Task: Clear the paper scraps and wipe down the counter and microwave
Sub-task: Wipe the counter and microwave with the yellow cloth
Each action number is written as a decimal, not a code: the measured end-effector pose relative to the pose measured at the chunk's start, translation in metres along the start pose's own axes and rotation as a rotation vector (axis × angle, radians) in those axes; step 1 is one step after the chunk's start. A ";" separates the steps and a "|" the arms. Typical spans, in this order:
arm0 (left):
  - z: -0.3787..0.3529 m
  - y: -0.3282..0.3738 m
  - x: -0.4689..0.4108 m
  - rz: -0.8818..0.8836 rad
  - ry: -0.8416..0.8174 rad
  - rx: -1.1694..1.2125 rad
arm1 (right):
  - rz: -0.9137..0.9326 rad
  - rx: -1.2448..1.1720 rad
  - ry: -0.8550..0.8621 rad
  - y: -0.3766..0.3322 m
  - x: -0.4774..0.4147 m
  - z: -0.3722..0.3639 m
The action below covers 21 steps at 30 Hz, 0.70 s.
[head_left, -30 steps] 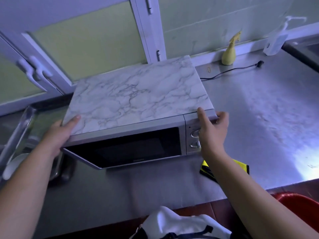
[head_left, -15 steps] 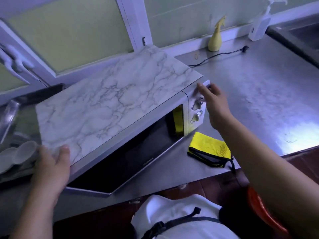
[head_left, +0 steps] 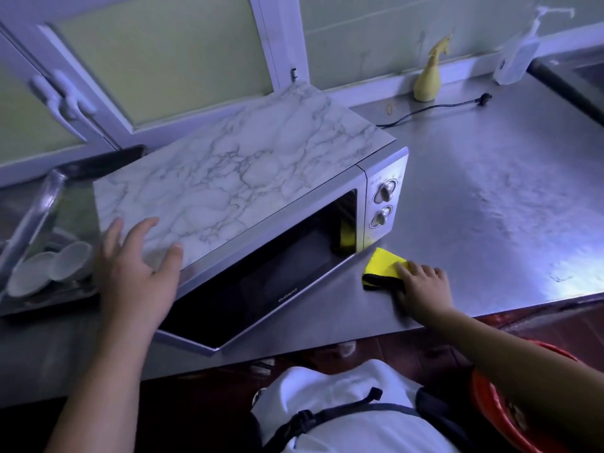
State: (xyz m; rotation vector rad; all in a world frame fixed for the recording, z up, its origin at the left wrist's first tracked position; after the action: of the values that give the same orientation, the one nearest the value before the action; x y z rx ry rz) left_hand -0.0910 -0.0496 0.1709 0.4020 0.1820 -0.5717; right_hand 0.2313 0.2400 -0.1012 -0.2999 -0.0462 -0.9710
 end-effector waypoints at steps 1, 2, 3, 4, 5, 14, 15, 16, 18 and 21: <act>0.003 0.020 0.004 -0.088 0.055 0.047 | -0.021 -0.028 0.015 -0.001 -0.003 0.007; 0.004 0.040 0.008 -0.176 0.087 0.105 | -0.060 -0.099 0.027 0.000 -0.005 0.013; 0.001 0.060 0.012 -0.252 0.083 0.175 | -0.112 -0.220 0.036 0.003 -0.005 0.020; -0.003 0.079 0.017 -0.310 0.036 0.263 | -0.178 -0.400 0.041 0.006 -0.002 0.026; -0.011 0.096 0.023 -0.348 -0.050 0.361 | -0.249 -0.634 0.043 0.010 0.002 0.031; -0.096 0.221 0.081 -0.444 -0.815 0.581 | -0.355 -2.325 -0.399 -0.033 0.073 0.100; -0.099 0.232 0.084 -0.406 -0.879 0.629 | -0.306 -2.321 -0.398 -0.036 0.075 0.109; -0.102 0.241 0.084 -0.365 -0.906 0.684 | -0.279 -2.323 -0.379 -0.038 0.076 0.116; -0.101 0.255 0.077 -0.323 -0.845 0.721 | -0.213 -2.338 -0.323 -0.040 0.078 0.130; -0.101 0.272 0.076 -0.358 -0.899 0.725 | -0.057 -2.317 -0.216 -0.037 0.080 0.149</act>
State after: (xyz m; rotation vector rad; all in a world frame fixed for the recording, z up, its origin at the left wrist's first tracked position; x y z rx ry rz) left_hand 0.1181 0.1638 0.1452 0.7765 -0.8582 -1.1186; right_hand 0.2610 0.1965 0.0639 -2.4977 0.9452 -0.5909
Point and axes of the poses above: each hand's wrist, its own x-axis away from the middle knuckle, its own z-axis out of the back of the hand, y = z × x, the point moved 8 cm from there along -x, towards the middle knuckle, and after that the axes turned 14 degrees about -x, right-handed, at the moved point
